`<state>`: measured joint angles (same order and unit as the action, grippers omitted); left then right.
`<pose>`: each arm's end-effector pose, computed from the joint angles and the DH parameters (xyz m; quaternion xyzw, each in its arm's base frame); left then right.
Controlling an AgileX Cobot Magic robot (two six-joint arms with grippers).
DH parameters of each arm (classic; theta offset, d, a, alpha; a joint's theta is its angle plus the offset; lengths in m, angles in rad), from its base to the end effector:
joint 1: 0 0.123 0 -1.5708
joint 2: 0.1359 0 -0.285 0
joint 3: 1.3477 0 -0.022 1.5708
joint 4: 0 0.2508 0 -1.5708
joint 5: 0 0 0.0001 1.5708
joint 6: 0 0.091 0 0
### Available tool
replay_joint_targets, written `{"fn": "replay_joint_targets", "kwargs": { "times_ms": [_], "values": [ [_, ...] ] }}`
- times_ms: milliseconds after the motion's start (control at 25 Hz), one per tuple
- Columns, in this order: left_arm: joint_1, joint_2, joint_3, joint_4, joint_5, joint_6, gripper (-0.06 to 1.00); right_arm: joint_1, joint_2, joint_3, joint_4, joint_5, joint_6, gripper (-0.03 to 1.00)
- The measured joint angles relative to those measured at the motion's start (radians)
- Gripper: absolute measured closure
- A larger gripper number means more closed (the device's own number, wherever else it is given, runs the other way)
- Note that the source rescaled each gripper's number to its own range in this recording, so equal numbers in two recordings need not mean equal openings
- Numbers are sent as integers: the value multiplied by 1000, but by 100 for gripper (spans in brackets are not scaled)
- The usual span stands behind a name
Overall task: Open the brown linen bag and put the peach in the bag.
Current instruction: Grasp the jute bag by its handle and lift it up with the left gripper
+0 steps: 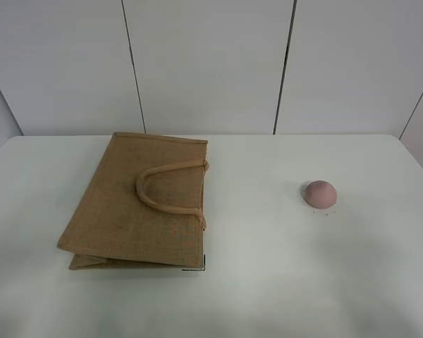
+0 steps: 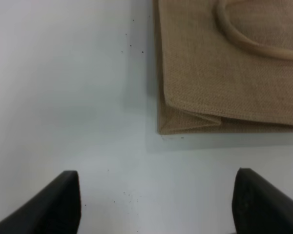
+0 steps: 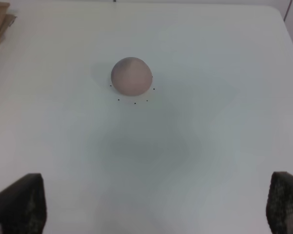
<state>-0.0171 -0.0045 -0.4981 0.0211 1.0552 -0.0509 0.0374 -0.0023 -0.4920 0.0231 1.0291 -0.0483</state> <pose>-0.0051 0.0018 0.2772 -0.0148 0.8509 -0.0073 0.5250 -0.0031 0.0017 0.2776 -0.0365 0.8456 0.0086 0.5326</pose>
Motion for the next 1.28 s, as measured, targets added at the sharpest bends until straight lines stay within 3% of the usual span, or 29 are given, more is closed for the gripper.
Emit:
{"fn": "replay_joint_targets", "kwargs": {
  "times_ms": [400, 560, 760, 920, 1280],
  "values": [
    [0, 2, -8, 0, 0, 6, -1, 0, 0, 0, 0, 0, 0, -3],
    [0, 100, -54, -8, -1, 5, -1, 0, 0, 0, 0, 0, 0, -3],
    [0, 380, -155, -21, -15, -1, -1, 0, 0, 0, 1, 0, 0, -3],
    [0, 667, -268, -21, -85, -1, -1, 0, 0, 0, 1, 0, 0, -3],
    [0, 1315, -614, -21, -168, 51, -1, 0, 0, 0, 1, 0, 0, -3]
  ]
}}
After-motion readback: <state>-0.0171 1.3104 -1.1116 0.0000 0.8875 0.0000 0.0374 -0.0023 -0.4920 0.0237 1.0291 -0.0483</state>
